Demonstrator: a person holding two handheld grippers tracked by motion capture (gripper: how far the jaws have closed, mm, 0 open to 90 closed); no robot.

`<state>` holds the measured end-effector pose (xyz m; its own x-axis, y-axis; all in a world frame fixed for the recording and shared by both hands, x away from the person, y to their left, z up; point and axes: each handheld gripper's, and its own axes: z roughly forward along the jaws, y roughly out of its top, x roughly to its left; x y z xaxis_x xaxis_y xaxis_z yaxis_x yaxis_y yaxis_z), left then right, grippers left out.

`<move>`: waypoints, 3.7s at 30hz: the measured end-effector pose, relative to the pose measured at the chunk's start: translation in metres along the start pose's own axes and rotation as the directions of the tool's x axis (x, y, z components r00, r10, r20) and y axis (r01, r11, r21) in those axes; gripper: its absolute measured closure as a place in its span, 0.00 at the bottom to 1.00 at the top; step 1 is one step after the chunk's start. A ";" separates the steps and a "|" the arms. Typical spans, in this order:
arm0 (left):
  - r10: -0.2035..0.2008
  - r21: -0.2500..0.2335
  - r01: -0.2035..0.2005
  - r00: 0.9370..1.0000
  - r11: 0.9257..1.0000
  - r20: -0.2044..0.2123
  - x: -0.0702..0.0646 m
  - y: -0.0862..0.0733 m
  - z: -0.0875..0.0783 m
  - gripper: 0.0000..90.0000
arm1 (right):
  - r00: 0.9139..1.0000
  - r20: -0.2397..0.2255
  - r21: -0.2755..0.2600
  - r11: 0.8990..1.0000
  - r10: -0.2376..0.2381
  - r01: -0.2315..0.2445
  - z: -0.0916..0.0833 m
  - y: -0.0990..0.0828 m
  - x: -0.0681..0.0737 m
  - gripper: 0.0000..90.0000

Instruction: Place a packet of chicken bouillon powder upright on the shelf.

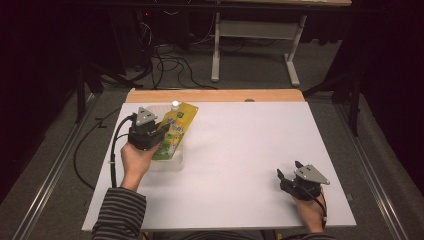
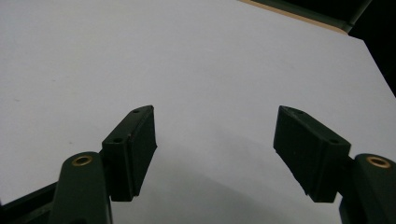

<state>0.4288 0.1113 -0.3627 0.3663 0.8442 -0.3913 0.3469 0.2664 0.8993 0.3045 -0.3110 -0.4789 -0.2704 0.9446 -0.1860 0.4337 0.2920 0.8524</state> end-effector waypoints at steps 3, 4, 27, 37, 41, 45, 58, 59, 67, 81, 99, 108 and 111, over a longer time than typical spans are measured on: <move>-0.001 0.024 0.001 1.000 1.000 -0.016 0.002 0.000 0.000 0.89 | 1.000 0.000 -0.005 1.000 -0.002 0.002 0.000 0.000 0.000 0.34; -0.003 0.046 0.004 1.000 0.999 -0.021 0.003 0.000 0.001 0.89 | 1.000 0.002 -0.004 1.000 -0.002 0.002 0.000 0.000 0.001 0.34; -0.007 -0.015 0.007 0.999 1.000 0.036 0.008 -0.005 0.002 1.00 | 1.000 0.001 -0.003 1.000 -0.002 0.002 0.000 0.000 0.001 0.34; -0.019 0.002 0.019 0.999 1.000 0.044 0.015 -0.010 -0.007 0.99 | 1.000 0.004 0.002 1.000 -0.001 0.001 0.000 0.000 0.001 0.34; -0.008 0.028 0.007 0.999 1.000 0.036 0.015 -0.010 -0.010 0.99 | 1.000 0.004 0.000 1.000 -0.004 0.004 0.000 0.000 0.001 0.34; -0.020 0.073 0.020 1.000 0.997 0.004 0.020 -0.008 -0.013 0.98 | 1.000 0.004 0.006 1.000 -0.008 0.008 0.000 0.000 0.001 0.34; 0.046 0.025 -0.046 0.999 0.999 0.018 0.012 -0.017 -0.010 1.00 | 1.000 0.003 0.011 1.000 -0.010 0.010 0.001 0.000 0.002 0.34; 0.046 0.025 -0.046 0.999 0.999 0.018 0.012 -0.017 -0.010 1.00 | 1.000 0.003 0.011 1.000 -0.010 0.010 0.001 0.000 0.002 0.34; 0.040 0.006 -0.040 0.998 0.999 0.046 0.023 -0.025 -0.019 0.99 | 1.000 0.003 0.008 1.000 -0.011 0.011 0.001 0.000 0.002 0.34; -0.022 0.018 0.022 0.999 1.000 0.028 0.041 -0.033 -0.034 0.97 | 1.000 0.007 0.010 1.000 -0.017 0.017 0.001 0.000 0.002 0.34; -0.072 -0.064 0.071 0.997 0.995 -0.017 0.046 -0.032 -0.053 0.65 | 1.000 0.007 0.016 1.000 -0.019 0.019 0.001 0.001 0.003 0.34; -0.101 -0.131 0.096 0.994 0.987 -0.031 0.051 -0.033 -0.072 0.56 | 1.000 0.008 0.008 1.000 -0.018 0.018 0.001 0.000 0.002 0.34; -0.105 -0.141 0.098 0.994 0.985 -0.037 0.051 -0.035 -0.078 0.55 | 1.000 0.004 0.007 1.000 -0.006 0.006 0.000 0.000 0.002 0.34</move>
<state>0.3685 0.1814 -0.3986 0.2956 0.8284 -0.4758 0.2562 0.4110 0.8749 0.3040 -0.3092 -0.4792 -0.2693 0.9435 -0.1932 0.4381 0.2986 0.8479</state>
